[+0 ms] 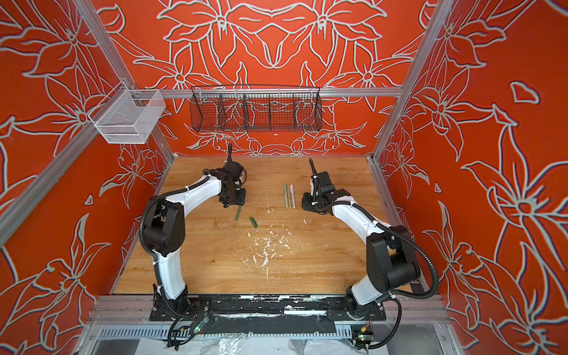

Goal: Insert the pens into the pen caps
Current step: 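Move the left gripper down over the uncapped green fountain pen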

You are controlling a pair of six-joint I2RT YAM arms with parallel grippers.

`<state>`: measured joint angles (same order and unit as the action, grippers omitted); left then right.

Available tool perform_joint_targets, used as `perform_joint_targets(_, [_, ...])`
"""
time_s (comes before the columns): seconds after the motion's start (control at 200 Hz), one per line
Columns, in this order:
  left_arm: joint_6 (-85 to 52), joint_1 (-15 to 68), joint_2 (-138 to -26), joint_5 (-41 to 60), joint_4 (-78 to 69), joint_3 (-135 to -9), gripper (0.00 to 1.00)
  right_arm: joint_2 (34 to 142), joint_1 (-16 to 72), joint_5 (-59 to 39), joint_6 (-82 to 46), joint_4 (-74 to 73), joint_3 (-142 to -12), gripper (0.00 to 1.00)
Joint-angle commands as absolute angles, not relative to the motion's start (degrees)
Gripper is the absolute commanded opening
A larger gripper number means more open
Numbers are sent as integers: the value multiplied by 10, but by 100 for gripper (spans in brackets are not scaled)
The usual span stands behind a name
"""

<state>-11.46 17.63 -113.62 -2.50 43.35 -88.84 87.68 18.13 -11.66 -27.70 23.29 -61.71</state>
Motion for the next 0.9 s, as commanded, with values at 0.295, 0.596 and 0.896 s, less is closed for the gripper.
perform_joint_targets(0.295, [-99,179,-1193,-13,495,-924,35,821,187,-129,-309,197,-583,29])
perform_joint_targets(0.596, [-95,180,-1200,-18,495,-925,34,824,189,-123,-313,196,-590,28])
perform_joint_targets(0.896, [-87,180,-1182,-24,490,-921,35,833,189,-115,-315,180,-585,29])
